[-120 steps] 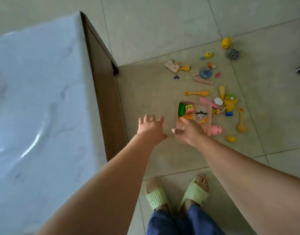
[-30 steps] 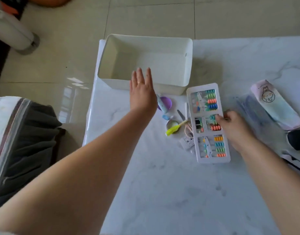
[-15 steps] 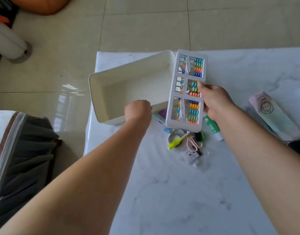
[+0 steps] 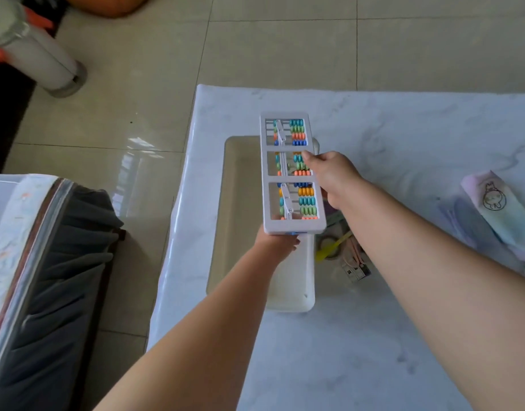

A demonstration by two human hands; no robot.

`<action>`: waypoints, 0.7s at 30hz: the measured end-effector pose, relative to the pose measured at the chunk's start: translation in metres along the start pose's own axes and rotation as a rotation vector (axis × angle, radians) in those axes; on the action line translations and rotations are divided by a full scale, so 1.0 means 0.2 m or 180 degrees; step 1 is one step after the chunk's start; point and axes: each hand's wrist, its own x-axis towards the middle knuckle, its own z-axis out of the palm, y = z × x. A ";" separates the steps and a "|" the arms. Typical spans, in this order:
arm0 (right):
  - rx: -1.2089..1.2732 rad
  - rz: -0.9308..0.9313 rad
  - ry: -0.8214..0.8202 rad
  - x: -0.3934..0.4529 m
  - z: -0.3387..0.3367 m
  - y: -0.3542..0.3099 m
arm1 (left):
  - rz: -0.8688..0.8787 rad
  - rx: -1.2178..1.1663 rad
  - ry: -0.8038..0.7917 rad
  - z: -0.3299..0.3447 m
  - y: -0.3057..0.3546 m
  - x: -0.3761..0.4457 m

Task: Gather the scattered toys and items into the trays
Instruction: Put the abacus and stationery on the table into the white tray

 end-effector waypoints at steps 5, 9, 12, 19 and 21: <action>-0.0059 -0.0013 -0.0139 -0.05 0.12 0.12 | -0.0458 -0.0683 0.0678 -0.24 -0.11 -0.03; -0.0377 0.0014 0.0102 -0.09 0.24 0.23 | -0.0345 -0.1048 0.1143 -0.33 -0.12 -0.04; -0.0466 0.0090 0.0342 -0.09 0.32 0.27 | 0.0300 -0.0347 0.1419 -0.32 -0.08 -0.11; -0.0550 0.0237 0.0273 -0.07 0.41 0.31 | 0.0811 0.0689 0.1324 -0.31 -0.06 -0.18; -0.0674 0.0151 0.0060 -0.07 0.42 0.32 | 0.0815 0.0717 0.1199 -0.32 -0.08 -0.18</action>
